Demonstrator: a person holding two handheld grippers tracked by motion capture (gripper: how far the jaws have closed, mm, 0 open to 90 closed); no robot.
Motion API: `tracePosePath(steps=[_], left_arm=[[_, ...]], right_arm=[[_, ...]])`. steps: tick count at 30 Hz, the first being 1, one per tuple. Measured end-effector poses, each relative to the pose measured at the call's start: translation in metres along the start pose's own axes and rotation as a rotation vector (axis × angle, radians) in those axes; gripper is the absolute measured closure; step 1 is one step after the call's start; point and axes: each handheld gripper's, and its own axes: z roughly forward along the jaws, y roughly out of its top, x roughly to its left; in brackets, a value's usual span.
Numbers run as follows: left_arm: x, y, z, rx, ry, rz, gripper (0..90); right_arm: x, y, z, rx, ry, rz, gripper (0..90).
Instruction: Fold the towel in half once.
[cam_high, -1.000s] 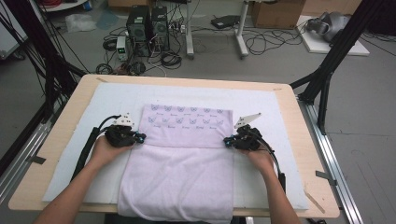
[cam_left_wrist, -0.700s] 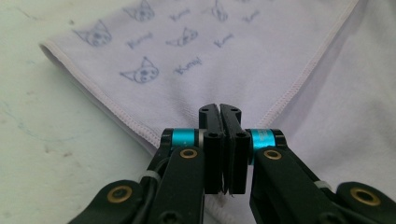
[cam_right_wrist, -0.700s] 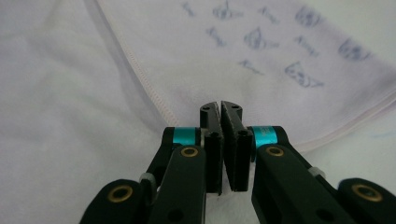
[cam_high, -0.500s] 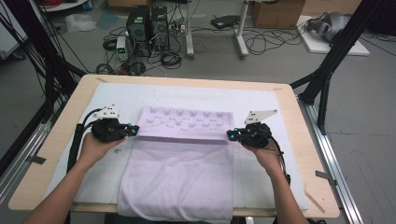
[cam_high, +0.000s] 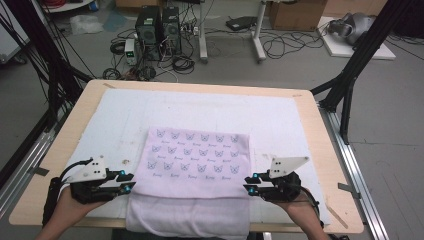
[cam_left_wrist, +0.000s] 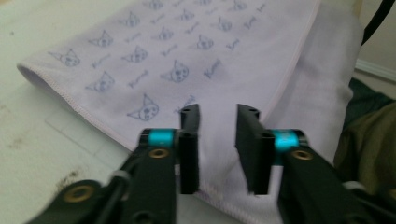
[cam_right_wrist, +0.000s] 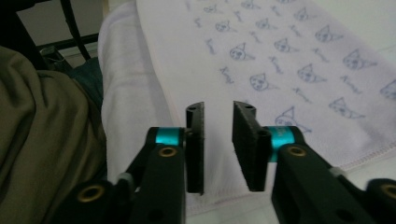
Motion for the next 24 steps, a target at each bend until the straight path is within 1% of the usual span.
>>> tracePosePath(steps=[1,2,3,4,6,9,10,11,12,13,14,15,16,17,18,19,21,22,24], left_arm=[[0.001,-0.003,0.003,0.005,-0.001,-0.012,59.9],[0.003,-0.006,0.008,0.018,-0.006,-0.017,57.4],[0.005,-0.008,0.013,0.029,-0.008,-0.019,57.7],[0.007,-0.011,0.018,0.039,-0.014,-0.023,58.1],[0.010,-0.015,0.028,0.069,-0.034,-0.022,61.3],[0.012,-0.020,0.041,0.112,-0.062,-0.005,67.8],[0.012,-0.022,0.045,0.123,-0.072,-0.011,69.8],[0.012,-0.023,0.049,0.127,-0.073,-0.009,72.1],[0.012,-0.025,0.050,0.103,-0.071,-0.025,73.2],[0.013,-0.026,0.050,0.098,-0.070,-0.033,75.5],[0.013,-0.026,0.050,0.095,-0.064,-0.037,78.5],[0.013,-0.026,0.050,0.095,-0.069,-0.036,82.0],[0.012,-0.025,0.050,0.095,-0.062,-0.031,85.5],[0.011,-0.025,0.050,0.100,-0.059,-0.027,86.9],[0.010,-0.024,0.049,0.105,-0.060,-0.023,87.6],[0.011,-0.023,0.049,0.108,-0.056,-0.022,87.9],[0.011,-0.020,0.046,0.094,-0.059,-0.026,88.1],[0.011,-0.018,0.042,0.087,-0.059,-0.027,88.1],[0.010,-0.012,0.034,0.055,-0.052,-0.030,88.1]], right_arm=[[-0.001,-0.002,0.003,0.000,-0.005,0.014,68.1],[-0.004,-0.005,0.008,0.002,-0.007,0.028,65.6],[-0.007,-0.008,0.014,0.008,-0.009,0.044,63.0],[-0.010,-0.010,0.020,0.016,-0.009,0.048,62.3],[-0.014,-0.016,0.032,0.038,0.004,0.069,60.6],[-0.017,-0.024,0.045,0.082,0.015,0.088,58.9],[-0.017,-0.025,0.048,0.096,0.017,0.080,59.0],[-0.016,-0.027,0.051,0.113,0.008,0.068,59.9],[-0.015,-0.028,0.054,0.134,0.001,0.059,61.2],[-0.014,-0.029,0.055,0.121,-0.011,0.044,64.1],[-0.013,-0.029,0.055,0.119,-0.017,0.042,67.1],[-0.013,-0.029,0.055,0.121,-0.020,0.042,70.4],[-0.014,-0.029,0.055,0.122,-0.024,0.040,74.8],[-0.015,-0.029,0.055,0.125,-0.010,0.045,81.9],[-0.015,-0.028,0.055,0.129,0.006,0.048,85.2],[-0.015,-0.027,0.055,0.133,0.001,0.038,86.4],[-0.015,-0.025,0.053,0.138,0.012,0.027,87.5],[-0.015,-0.023,0.050,0.130,0.013,0.029,87.5],[-0.015,-0.020,0.044,0.096,0.012,0.031,87.5]])
